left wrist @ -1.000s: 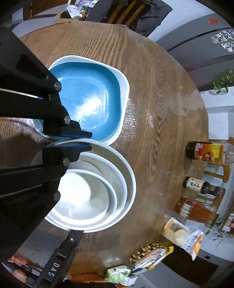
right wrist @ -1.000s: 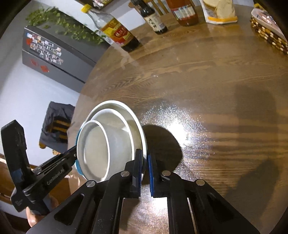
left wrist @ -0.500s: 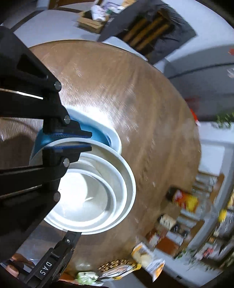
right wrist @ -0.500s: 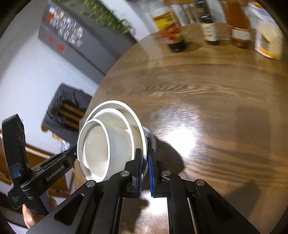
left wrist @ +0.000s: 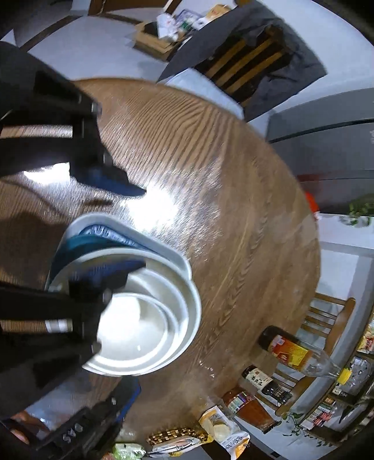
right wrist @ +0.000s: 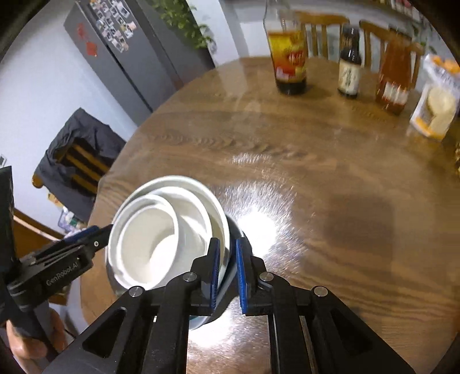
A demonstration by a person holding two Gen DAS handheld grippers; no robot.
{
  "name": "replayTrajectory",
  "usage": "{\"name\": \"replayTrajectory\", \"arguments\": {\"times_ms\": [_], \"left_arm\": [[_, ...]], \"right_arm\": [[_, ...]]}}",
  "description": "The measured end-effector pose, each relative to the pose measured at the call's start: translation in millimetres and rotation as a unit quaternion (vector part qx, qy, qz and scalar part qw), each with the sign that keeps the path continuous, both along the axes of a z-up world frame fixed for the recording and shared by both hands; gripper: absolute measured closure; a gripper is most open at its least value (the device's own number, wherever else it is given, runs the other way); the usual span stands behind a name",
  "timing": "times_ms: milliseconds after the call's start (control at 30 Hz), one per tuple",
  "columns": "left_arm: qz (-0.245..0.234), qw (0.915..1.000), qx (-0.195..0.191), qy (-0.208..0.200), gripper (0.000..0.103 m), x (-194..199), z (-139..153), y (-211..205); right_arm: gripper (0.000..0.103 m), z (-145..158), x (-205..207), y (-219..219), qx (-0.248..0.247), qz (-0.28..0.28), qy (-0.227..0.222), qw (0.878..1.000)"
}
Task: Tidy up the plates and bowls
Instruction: 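Lift the nested bowls and set them onto the blue dish with both grippers, then open both grippers and pull them back from the stacked dishes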
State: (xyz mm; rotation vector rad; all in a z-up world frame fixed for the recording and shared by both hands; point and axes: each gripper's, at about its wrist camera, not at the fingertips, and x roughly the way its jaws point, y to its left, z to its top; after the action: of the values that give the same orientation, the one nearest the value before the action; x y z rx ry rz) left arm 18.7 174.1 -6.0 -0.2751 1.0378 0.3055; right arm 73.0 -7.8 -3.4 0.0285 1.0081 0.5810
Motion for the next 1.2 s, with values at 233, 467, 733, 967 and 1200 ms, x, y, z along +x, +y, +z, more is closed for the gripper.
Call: {"name": "replayTrajectory", "arguments": {"times_ms": [233, 467, 733, 967, 1200], "left_arm": [[-0.025, 0.9972, 0.061, -0.034, 0.013, -27, 24, -14], [-0.038, 0.9948, 0.084, -0.043, 0.001, -59, 38, -21], [-0.059, 0.9942, 0.076, -0.047, 0.001, -73, 41, -26], [-0.066, 0.9935, 0.080, -0.046, 0.001, -77, 40, -28], [-0.076, 0.9924, 0.087, -0.043, 0.001, -76, 35, -28]], "right_arm": [[0.045, 22, -45, -4, -0.024, 0.043, -0.059, 0.997], [0.042, 24, -80, -8, -0.048, 0.065, -0.092, 0.993], [0.042, 13, -91, -4, -0.052, 0.073, -0.075, 0.993], [0.042, 11, -95, -2, -0.049, 0.064, -0.070, 0.994], [0.042, 10, -95, 0, -0.049, 0.054, -0.066, 0.995]]}}
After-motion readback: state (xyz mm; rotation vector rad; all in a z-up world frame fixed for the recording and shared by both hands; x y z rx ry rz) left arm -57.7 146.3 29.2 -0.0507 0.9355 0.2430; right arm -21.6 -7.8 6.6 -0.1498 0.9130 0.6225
